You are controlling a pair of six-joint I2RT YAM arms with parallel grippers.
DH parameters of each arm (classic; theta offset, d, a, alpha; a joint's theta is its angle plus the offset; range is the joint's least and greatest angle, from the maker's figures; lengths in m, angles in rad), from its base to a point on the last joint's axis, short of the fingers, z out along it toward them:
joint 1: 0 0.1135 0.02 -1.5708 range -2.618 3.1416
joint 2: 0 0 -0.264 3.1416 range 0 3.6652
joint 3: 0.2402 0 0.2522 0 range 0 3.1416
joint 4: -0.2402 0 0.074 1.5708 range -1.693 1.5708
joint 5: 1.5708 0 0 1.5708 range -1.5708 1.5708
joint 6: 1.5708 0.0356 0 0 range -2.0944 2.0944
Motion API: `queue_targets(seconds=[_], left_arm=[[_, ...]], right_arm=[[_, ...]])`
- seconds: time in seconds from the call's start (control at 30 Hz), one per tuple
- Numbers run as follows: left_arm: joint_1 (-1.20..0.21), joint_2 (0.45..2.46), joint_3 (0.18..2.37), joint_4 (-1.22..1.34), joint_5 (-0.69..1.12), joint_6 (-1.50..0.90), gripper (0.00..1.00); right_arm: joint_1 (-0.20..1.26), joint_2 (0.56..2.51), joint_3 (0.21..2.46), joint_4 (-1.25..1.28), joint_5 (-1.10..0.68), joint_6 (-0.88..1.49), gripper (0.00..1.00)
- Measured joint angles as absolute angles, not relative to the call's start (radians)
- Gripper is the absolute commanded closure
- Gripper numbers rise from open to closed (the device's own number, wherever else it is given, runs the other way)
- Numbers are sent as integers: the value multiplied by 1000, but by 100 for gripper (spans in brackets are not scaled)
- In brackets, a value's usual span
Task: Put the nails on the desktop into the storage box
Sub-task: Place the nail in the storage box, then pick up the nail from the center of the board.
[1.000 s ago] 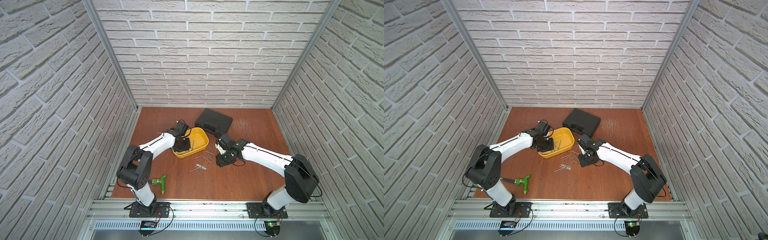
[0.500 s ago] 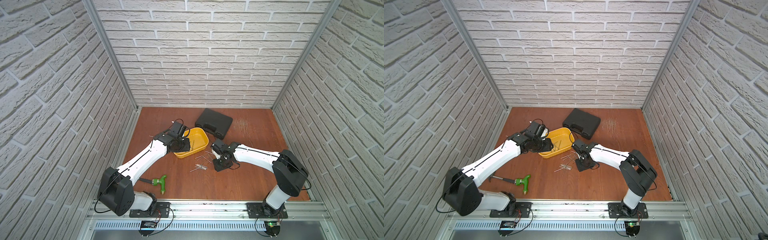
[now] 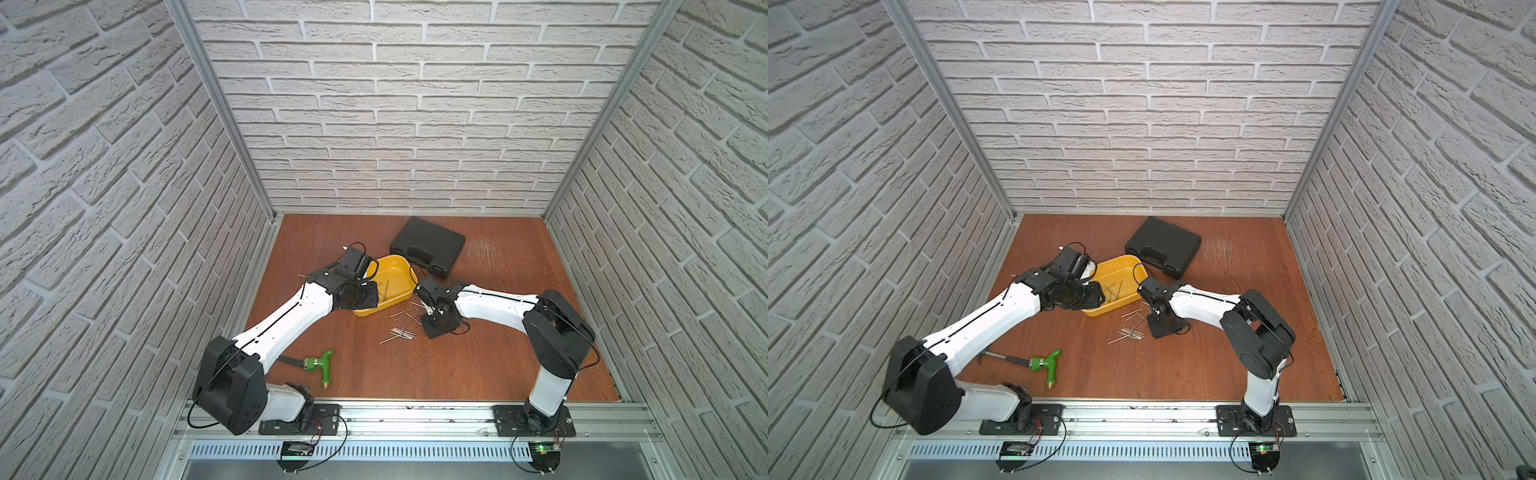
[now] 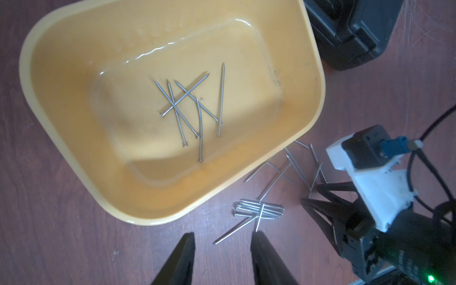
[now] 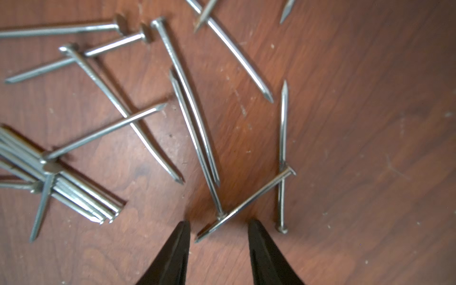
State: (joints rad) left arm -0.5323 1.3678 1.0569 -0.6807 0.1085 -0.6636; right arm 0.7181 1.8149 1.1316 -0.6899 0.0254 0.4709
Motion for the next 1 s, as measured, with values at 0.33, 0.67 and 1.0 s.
queue_targets(seconds=[0.33,0.67,1.0], left_arm=[[-532,1368,1056,-681,117,-654,56],[-532,1368,1055,-680,129,-650,55],[-532,1368,1055,-681,136,-619,46]], right_arm=[[710,1825,1142,-701,65,476,75],[700,1815,1126,-694,78,476,94],[680,1763,1111,-721,91,463,98]])
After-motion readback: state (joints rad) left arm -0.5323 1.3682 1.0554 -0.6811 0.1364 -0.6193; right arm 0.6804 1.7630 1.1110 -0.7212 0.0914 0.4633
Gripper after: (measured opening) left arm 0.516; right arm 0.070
